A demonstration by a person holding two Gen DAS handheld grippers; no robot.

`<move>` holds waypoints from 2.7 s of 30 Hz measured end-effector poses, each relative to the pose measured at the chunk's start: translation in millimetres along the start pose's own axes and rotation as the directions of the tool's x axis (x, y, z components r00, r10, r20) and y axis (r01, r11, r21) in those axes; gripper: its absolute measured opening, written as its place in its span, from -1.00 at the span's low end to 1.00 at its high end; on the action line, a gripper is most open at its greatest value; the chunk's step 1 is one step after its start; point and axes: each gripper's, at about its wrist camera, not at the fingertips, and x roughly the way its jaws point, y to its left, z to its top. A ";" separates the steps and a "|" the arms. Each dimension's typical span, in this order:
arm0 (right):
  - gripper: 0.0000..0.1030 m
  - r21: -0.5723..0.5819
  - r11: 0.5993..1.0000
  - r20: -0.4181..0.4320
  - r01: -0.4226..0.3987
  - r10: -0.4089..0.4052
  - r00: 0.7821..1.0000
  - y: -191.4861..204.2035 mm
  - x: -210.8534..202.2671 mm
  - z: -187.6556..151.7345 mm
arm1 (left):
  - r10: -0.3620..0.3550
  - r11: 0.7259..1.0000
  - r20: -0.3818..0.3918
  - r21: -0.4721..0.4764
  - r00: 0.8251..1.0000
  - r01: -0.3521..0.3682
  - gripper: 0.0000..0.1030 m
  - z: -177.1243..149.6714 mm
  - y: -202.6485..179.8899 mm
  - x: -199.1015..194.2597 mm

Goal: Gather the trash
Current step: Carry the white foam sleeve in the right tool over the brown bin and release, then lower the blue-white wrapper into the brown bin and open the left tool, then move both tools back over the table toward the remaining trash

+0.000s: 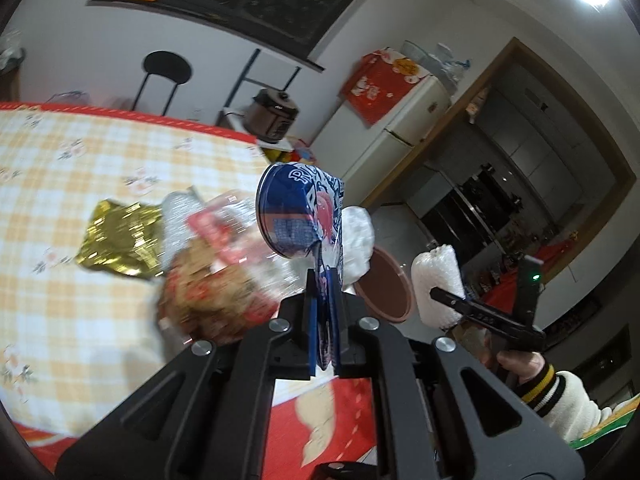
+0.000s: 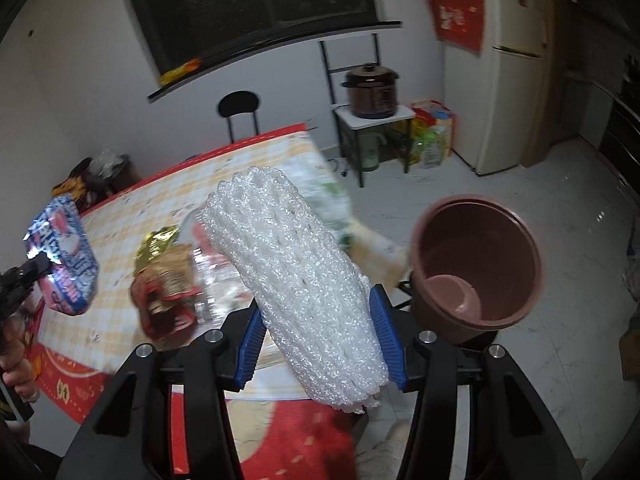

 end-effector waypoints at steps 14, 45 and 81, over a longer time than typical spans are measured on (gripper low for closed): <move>-0.02 0.116 0.993 -0.076 0.022 -0.013 0.997 -190.7 76.3 53.2 | 0.042 0.999 -0.007 -0.005 0.999 -0.042 -0.83 26.9 -118.2 128.8; 0.90 0.073 0.997 0.096 0.025 -0.032 0.995 -310.6 24.9 93.9 | 0.005 0.996 -0.261 0.089 0.965 0.018 -0.83 2.1 -224.8 370.9; 0.90 0.067 0.995 0.177 0.068 -0.079 0.981 -221.1 -61.1 50.6 | 0.147 0.963 -0.037 0.233 0.988 -0.134 0.88 -17.8 -204.1 201.2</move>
